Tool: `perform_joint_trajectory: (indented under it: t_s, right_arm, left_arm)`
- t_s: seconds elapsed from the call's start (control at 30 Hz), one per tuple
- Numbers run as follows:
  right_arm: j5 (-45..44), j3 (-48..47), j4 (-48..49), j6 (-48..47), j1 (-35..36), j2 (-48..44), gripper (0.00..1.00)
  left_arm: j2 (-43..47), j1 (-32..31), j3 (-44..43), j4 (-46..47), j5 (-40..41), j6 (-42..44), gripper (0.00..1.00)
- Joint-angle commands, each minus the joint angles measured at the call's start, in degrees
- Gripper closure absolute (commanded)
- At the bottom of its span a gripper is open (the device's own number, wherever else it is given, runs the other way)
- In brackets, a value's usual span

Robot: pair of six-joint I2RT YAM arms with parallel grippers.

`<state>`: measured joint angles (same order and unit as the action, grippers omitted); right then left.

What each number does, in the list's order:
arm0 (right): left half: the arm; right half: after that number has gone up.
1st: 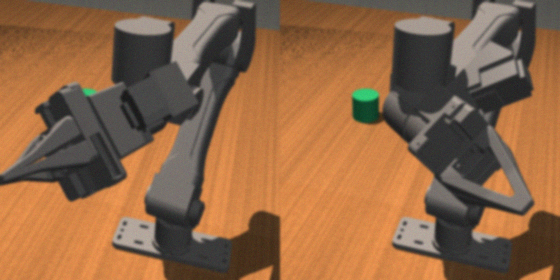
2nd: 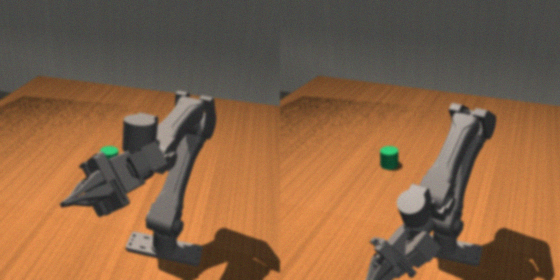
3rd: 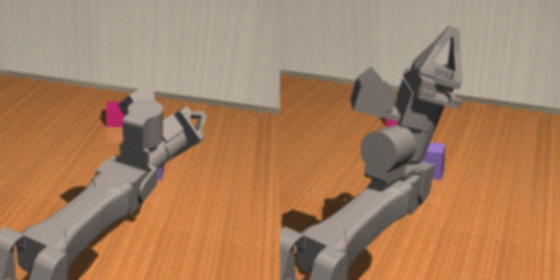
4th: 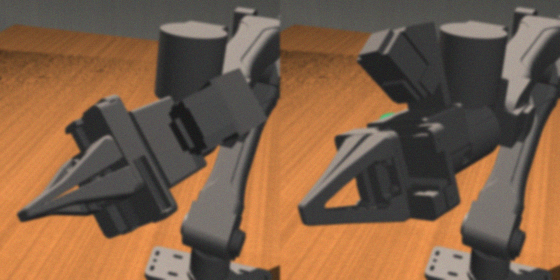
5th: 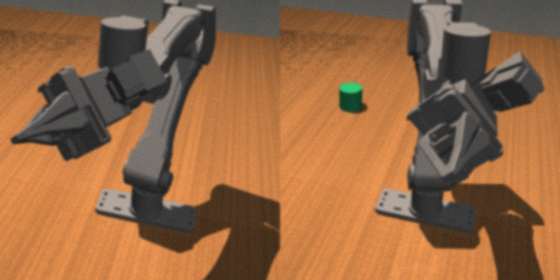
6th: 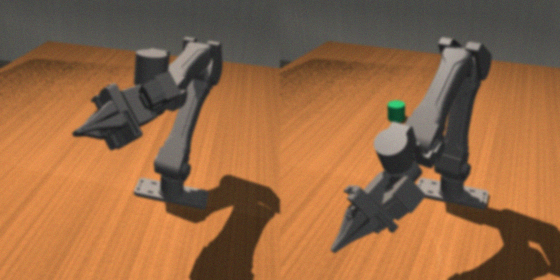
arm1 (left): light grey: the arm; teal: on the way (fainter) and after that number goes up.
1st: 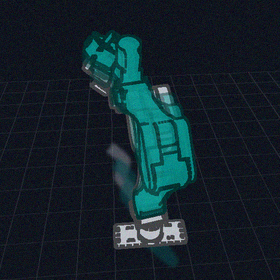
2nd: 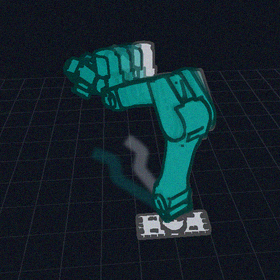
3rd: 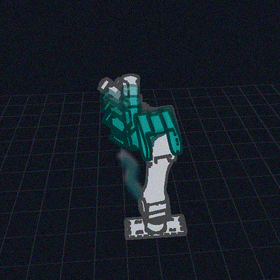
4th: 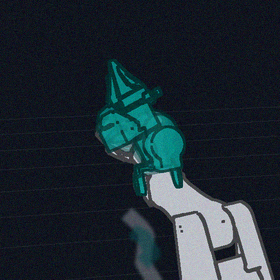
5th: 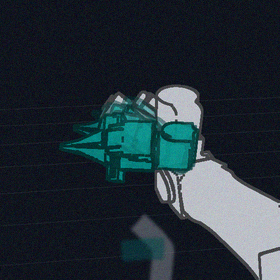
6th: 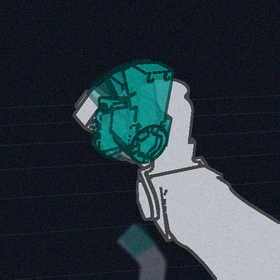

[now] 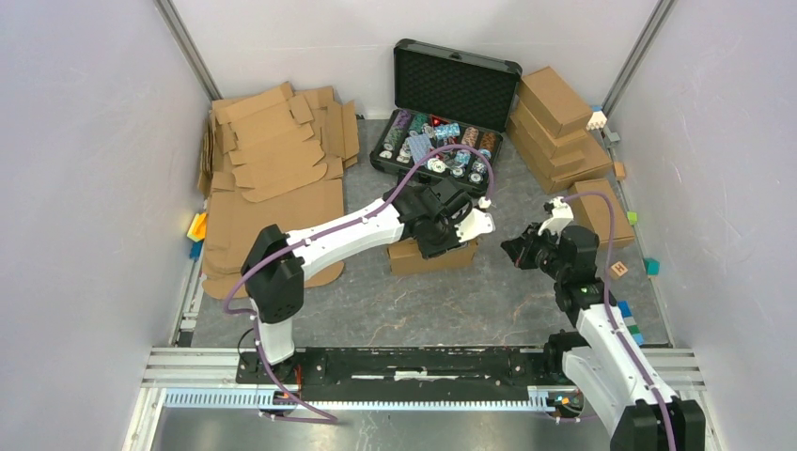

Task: Fold the paper box

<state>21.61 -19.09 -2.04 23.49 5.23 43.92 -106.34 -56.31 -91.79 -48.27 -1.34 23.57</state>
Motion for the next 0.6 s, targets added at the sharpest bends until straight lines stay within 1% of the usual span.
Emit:
perform_joint_trajectory:
  t_s: [0.0, 0.03, 0.1, 0.2, 0.23, 0.33, 0.43, 0.47, 0.57]
  right_arm:
    - [1.0, 0.0, 10.7, -2.4, -0.2, -2.4, 0.96]
    - [-0.4, 0.2, 11.6, -2.2, -0.2, -2.4, 1.0]
    - [-0.7, 0.6, 15.0, -0.1, -0.1, -1.3, 1.0]
    - [2.7, 0.7, 21.1, 2.1, 1.3, 2.5, 1.0]
    - [3.3, 0.0, 21.8, 2.0, 2.0, 3.7, 1.0]
    - [2.4, -1.1, 21.7, 0.0, 4.3, 4.5, 1.0]
    - [1.5, -1.2, 21.0, -2.0, 6.3, 3.7, 1.0]
    - [1.5, -1.5, 20.4, -2.9, 7.2, 3.8, 1.0]
    - [0.4, -2.3, 19.1, -4.5, 9.3, 4.0, 1.0]
  left_arm:
    - [-3.0, 0.5, -0.3, -2.6, 3.7, -1.6, 0.57]
    - [-2.9, 0.5, -0.3, -2.7, 3.7, -1.7, 0.57]
    - [-2.6, 0.5, -0.5, -2.6, 3.6, -2.1, 0.56]
    - [-2.5, 1.0, -0.8, -2.6, 2.0, -2.9, 0.54]
    - [-2.6, 1.2, -1.1, -2.6, 1.6, -3.4, 0.53]
    - [-2.7, 1.3, -1.5, -2.6, 1.6, -4.0, 0.5]
    - [-2.5, 1.2, -1.4, -1.9, 1.6, -4.1, 0.4]
    - [-2.3, 1.2, -1.4, -1.7, 0.3, -4.1, 0.38]
    - [-1.2, 1.2, -0.7, -0.2, 0.6, -4.2, 0.35]
